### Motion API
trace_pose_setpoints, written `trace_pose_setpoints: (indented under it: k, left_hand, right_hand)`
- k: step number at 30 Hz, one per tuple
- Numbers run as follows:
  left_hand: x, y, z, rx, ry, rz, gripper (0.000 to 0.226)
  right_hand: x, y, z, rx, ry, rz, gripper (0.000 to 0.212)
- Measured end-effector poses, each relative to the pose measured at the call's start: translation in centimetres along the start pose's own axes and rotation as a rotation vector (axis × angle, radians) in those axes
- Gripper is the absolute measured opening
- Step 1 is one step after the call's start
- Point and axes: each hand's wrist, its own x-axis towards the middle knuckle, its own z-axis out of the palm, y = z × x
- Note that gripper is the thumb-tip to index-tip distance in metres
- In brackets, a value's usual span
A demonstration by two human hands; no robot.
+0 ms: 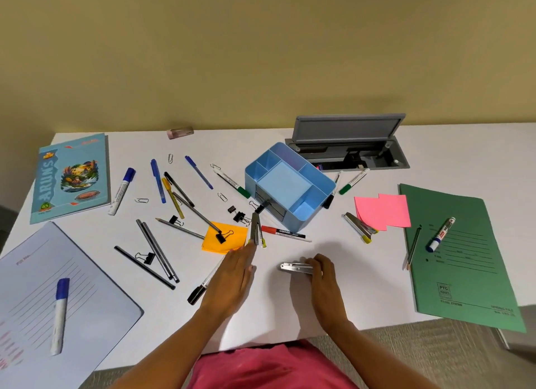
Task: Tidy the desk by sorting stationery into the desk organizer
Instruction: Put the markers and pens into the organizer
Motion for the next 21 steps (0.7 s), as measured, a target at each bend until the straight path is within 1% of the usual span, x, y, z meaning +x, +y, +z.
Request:
trace_pose_setpoints:
  k: [1,4,7,9,10,12,13,14,16,17,19,21]
  left_hand:
    - [0.8,0.7,-0.5,-0.071,0.019,-0.008,0.068]
    - [3.5,3.0,-1.4,-0.264,0.106,-0.080,0.050]
    - [6.4,5.8,-1.8,-0.478,0.207,-0.303,0.050]
    - [8.2,7.7,-2.3,-0.652,0.307,-0.436,0.052]
    - [9.1,8.2,-2.3,-0.698,0.330,-0.508,0.055]
    - [11.0,8.6,-2.5,-0.732,0.267,-0.687,0.063]
    - [11.7,8.6,-2.4,-0.765,0.207,-0.767,0.067]
    - [12.3,8.4,-2.2,-0.824,0.165,-0.809,0.070]
    - [13.3,8.1,-1.8,-0.958,0.117,-0.846,0.072]
    - [13.8,8.0,-1.7,-0.987,0.095,-0.854,0.076]
    - [14.5,8.7,-1.7,-0.973,0.073,-0.858,0.078]
    - [15.0,9.8,-1.8,-0.911,0.095,-0.845,0.067]
  right_hand:
    - [0.1,-0.2,-0.5,0.035,0.010,0.017,0.020]
    - [0.6,-0.8,-1.8,0.112,0.104,0.095,0.020]
    - [1.7,-0.9,-3.0,0.159,0.252,0.127,0.019]
    - [2.6,-0.9,-3.7,0.279,0.352,0.134,0.022]
    - [3.0,-1.0,-4.2,0.338,0.391,0.141,0.021]
    - [4.1,-1.5,-5.4,0.426,0.445,0.159,0.019]
    - [4.7,-1.6,-6.0,0.437,0.469,0.171,0.021]
    - [5.4,-1.7,-6.4,0.416,0.500,0.173,0.024]
    - [6.6,-1.7,-7.1,0.406,0.555,0.149,0.028]
    - [7.3,-1.7,-7.2,0.398,0.576,0.145,0.030]
    - [8.5,-2.0,-7.8,0.405,0.604,0.155,0.029]
    - [9.6,-2.0,-8.1,0.409,0.621,0.163,0.027]
